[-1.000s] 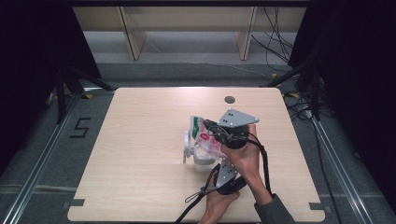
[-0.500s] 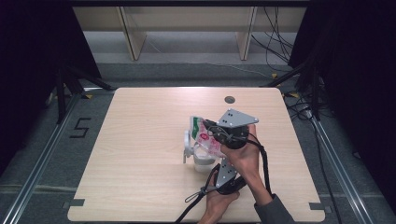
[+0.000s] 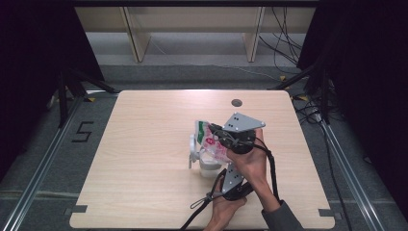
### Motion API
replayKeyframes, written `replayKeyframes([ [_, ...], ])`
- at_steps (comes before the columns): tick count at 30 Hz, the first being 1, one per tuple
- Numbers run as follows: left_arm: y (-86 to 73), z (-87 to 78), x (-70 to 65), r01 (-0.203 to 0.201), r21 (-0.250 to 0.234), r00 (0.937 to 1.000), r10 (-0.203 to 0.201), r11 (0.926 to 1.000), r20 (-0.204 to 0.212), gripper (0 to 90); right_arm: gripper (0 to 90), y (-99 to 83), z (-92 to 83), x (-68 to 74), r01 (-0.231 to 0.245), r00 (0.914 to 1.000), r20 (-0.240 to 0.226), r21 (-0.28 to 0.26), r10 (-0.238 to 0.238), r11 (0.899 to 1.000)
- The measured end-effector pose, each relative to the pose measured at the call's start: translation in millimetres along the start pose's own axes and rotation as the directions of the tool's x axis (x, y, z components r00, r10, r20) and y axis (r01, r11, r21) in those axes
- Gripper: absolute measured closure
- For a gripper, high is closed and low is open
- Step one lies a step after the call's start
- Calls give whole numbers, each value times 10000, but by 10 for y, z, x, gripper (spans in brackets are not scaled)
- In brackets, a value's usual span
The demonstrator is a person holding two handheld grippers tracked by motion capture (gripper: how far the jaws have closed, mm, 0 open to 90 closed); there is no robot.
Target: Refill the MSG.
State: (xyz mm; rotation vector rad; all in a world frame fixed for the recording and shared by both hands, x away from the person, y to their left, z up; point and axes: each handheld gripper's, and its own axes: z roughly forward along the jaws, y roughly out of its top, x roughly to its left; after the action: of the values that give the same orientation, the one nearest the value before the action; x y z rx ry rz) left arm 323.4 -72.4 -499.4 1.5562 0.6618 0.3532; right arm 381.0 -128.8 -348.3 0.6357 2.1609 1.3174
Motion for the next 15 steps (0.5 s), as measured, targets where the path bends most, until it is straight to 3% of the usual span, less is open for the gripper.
replayKeyframes([
  [2, 9, -21, -5, -71, 216, 9999, 73, 9997, -102, 777, 897, 0, -5, -4, -9, 10000, -36, 14, 9, 10000],
  [3, 11, -21, -5, -64, 204, 9999, 67, 9998, -108, 777, 897, 3, -10, 3, -168, 9998, -145, 81, 169, 9998],
  [9, 2, -6, 2, 36, 69, 10000, -36, 10000, -6, 777, 897, 2, -3, -3, 23, 10000, -31, -6, -23, 10000],
  [12, 9, -20, 6, -16, 256, 10000, 18, 9997, -85, 777, 897, -6, 3, -1, -93, 9999, -122, 60, 94, 9999],
  [14, 7, -11, 10, -4, 80, 10000, 4, 10000, 0, 777, 897, 5, -9, 5, -181, 9996, -194, 84, 183, 9998],
  [15, 12, -17, 7, 7, 181, 10000, -6, 9998, -59, 777, 897, 5, -6, 1, -45, 10000, -15, -70, 45, 10000],
])
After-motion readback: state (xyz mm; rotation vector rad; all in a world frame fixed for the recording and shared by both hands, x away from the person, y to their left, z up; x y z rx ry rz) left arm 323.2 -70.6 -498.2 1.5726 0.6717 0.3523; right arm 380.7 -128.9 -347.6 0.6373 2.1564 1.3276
